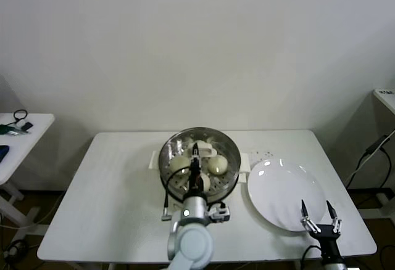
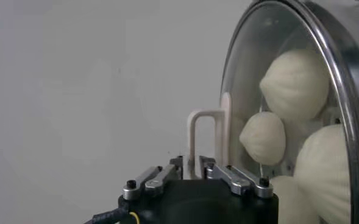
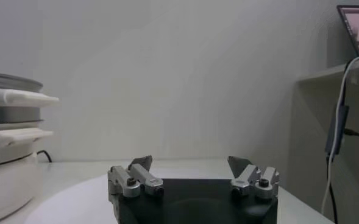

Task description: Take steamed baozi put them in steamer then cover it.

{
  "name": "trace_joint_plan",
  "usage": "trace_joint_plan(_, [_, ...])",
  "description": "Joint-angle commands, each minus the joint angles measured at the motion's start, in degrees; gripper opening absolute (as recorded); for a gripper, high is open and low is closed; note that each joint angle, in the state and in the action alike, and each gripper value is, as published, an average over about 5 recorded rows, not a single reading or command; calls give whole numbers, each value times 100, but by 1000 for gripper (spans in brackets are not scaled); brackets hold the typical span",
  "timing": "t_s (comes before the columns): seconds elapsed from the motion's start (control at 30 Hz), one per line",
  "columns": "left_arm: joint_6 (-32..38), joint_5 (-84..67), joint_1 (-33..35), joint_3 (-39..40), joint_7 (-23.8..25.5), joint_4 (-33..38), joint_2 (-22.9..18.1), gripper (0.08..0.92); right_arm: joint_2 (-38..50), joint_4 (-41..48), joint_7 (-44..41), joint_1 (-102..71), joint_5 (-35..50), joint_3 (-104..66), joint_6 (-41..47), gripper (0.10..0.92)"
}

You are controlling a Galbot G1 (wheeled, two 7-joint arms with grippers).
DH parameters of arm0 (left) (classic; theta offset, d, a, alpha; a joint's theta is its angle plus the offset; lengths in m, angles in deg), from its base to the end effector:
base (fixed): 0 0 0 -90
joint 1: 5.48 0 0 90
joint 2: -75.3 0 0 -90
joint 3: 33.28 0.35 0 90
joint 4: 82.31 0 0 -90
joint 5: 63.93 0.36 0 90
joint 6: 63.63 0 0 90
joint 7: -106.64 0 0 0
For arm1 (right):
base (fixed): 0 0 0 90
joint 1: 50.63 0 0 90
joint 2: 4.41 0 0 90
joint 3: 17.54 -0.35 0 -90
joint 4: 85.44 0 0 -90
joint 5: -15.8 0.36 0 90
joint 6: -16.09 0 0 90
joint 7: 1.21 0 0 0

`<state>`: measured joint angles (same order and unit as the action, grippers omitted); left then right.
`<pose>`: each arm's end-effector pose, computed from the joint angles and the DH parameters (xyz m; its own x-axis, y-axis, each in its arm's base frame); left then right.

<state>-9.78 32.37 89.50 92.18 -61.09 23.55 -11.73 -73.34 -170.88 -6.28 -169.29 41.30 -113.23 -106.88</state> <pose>0.2583 -0.1876 -0.2852 -0.9998 -0.0181 0.0125 0.0121 0.0229 0.9997 0.1500 -0.1693 -0.4701 -0.9974 0.0585 -0.0413 0.0583 0.9983 0.0063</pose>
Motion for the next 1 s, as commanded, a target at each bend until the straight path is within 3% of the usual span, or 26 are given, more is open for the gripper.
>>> trace_joint_plan(0.03, [-27,-644,149,170,-19,699,244,325,36,-103,138,10,44,9,322,823])
trace_joint_plan(0.3, [107,-1551,747,-71,-418,1627,758,559,70,-150,482,16,-59,19,487,823])
trace_joint_plan(0.4, [587,-2857,944,-700,-897,1935,956,646,89,-258,530,-18,-98,5,531,823])
trace_joint_plan(0.57, [1480,-6085,1240,-2501,-1495,2158,1366,781,119,-434,535,-53,-264,18,617,823])
trace_joint_plan(0.7, [2252,-8531,1760,-4098,-1452,2042,1574,819,64,-496,547,-25,-499,25,660,823])
trace_joint_plan(0.8, [2984,-9855,2291,-4862,-1395,1706,1755,822,44,-566,538,-28,-608,41,710,823])
trace_joint_plan(1.0, [3921,-11241,3132,-5116,-1386,1100,1776,823,33,-515,515,18,-717,114,747,823])
